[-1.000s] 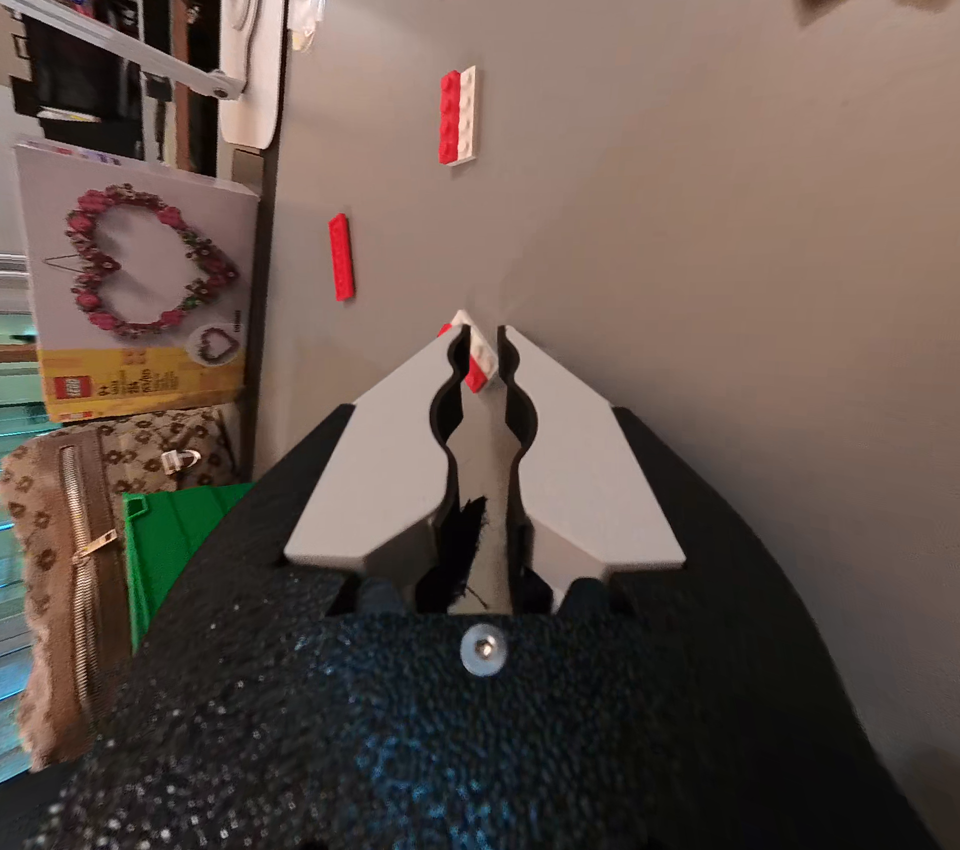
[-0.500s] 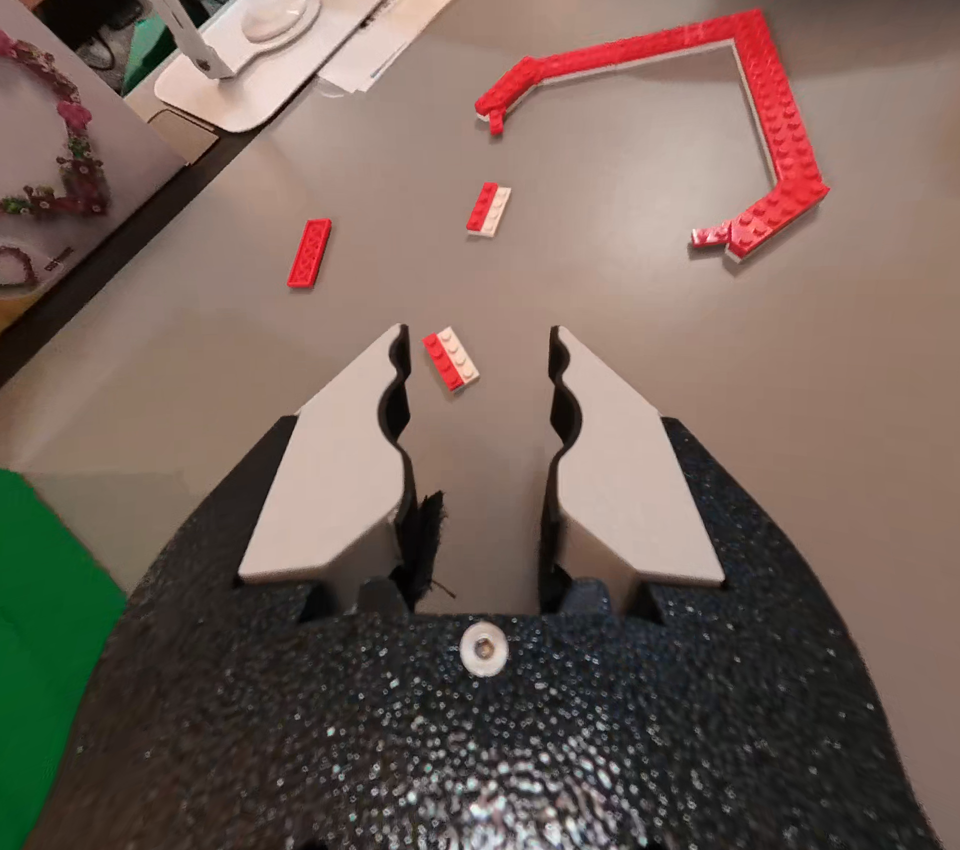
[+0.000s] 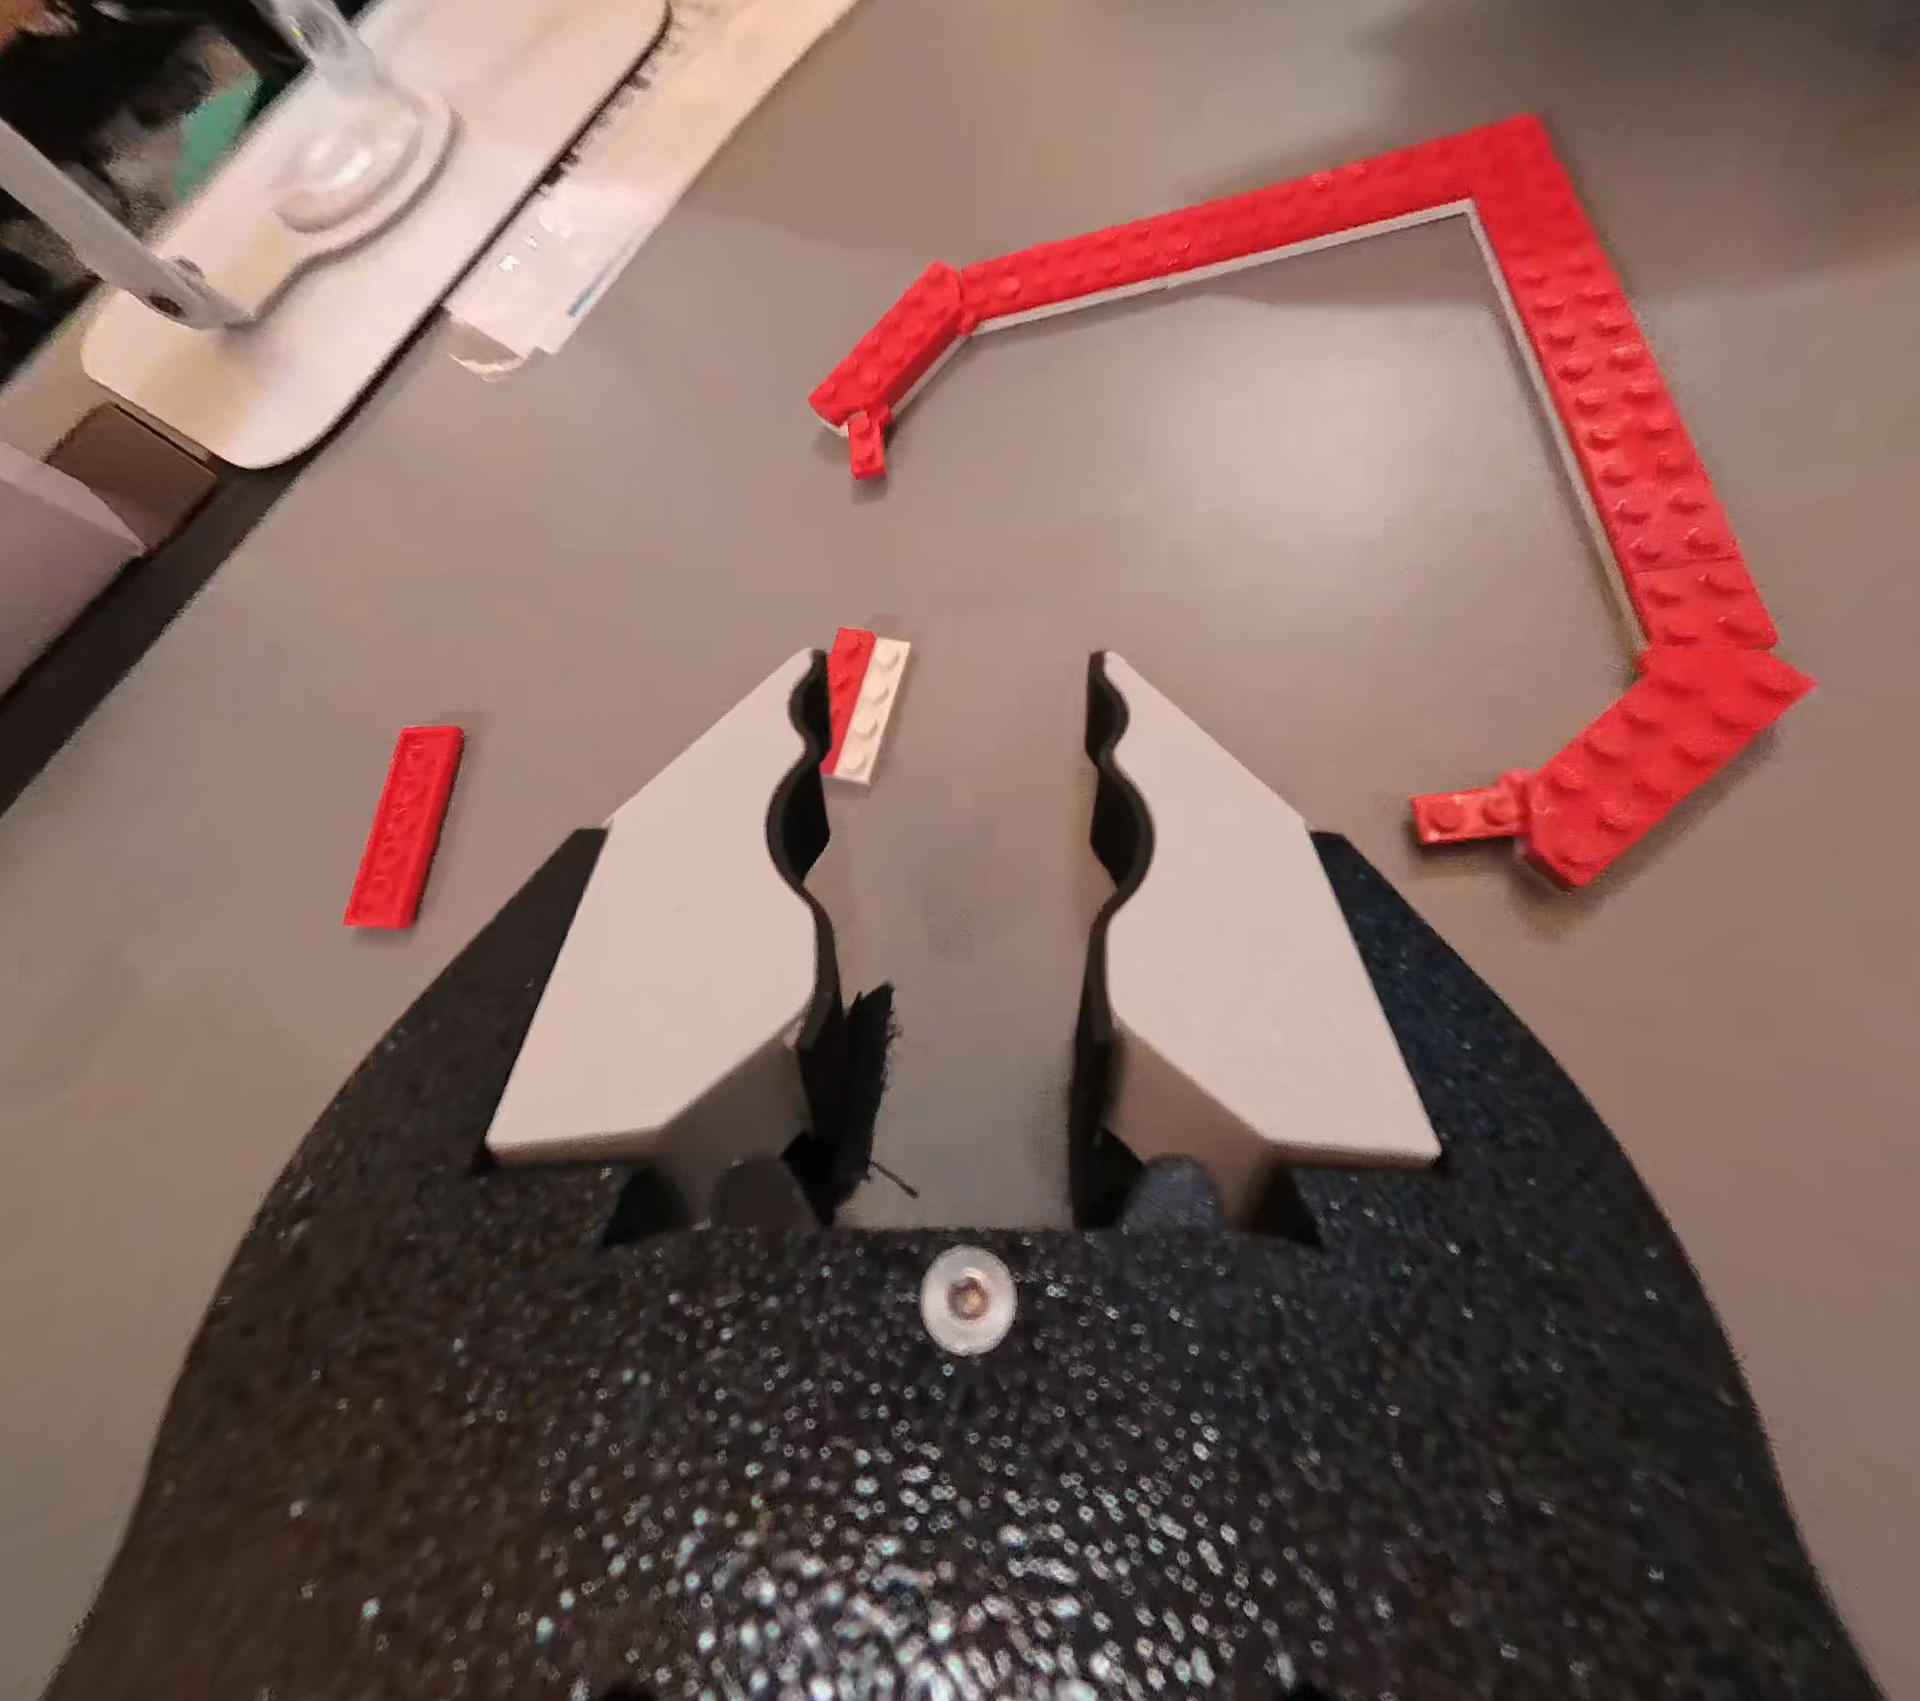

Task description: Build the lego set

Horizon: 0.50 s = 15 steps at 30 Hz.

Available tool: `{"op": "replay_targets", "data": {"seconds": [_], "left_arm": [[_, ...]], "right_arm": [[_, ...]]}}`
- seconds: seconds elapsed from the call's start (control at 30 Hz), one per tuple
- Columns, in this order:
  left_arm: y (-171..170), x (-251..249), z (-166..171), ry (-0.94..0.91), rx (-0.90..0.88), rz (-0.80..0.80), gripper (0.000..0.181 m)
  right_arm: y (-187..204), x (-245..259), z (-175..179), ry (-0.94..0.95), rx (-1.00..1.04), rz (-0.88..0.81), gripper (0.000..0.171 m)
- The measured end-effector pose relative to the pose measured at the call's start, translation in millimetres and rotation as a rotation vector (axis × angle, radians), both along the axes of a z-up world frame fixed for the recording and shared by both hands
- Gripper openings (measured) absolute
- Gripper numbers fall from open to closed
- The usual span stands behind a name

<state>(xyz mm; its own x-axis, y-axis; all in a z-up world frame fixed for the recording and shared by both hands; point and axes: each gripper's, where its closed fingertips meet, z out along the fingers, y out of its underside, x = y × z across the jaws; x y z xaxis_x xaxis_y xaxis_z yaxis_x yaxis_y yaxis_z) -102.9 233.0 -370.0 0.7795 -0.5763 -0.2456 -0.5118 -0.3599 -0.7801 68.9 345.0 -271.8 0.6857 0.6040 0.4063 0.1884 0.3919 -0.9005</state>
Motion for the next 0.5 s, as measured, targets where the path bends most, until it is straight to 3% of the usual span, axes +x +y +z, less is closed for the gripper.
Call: {"op": "replay_targets", "data": {"seconds": [0.13,0.3,0.5], "left_arm": [[5,-8,0,-0.063,-0.023,-0.012,0.051],[5,-14,-2,-0.039,-0.037,-0.041,0.049],[6,-21,-11,-0.02,-0.127,-0.096,0.042]], "right_arm": [[-3,-9,-2,-0.019,-0.005,0.048,0.038],[-32,-54,-10,-0.076,-0.065,0.305,0.047],[-50,-113,-46,-0.384,-0.303,0.645,0.038]]}}
